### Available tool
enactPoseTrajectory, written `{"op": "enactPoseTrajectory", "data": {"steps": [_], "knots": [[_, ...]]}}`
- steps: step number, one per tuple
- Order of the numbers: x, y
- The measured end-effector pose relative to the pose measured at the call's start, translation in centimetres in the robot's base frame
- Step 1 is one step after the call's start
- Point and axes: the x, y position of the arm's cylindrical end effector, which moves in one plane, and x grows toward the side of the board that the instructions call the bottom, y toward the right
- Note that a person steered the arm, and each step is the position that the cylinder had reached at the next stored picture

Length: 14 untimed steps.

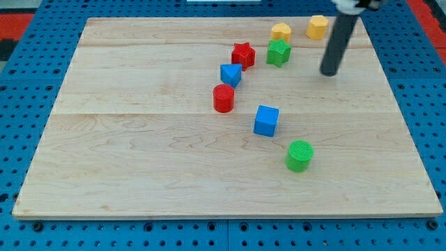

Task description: Place the green circle below to the green star

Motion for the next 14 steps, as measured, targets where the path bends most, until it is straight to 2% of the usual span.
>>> {"op": "enactPoseTrajectory", "data": {"steps": [1, 2, 3, 4, 5, 6, 7, 8, 9, 10, 11, 12, 14], "knots": [[-0.1, -10.3], [-4.6, -6.8], [-8.3, 1.4], [-3.4, 2.4], [7.5, 5.0], [18.2, 3.7], [21.1, -6.1], [16.7, -7.9], [12.8, -2.6], [12.6, 0.3], [18.4, 0.0], [16.5, 3.6], [6.8, 3.9]]}}
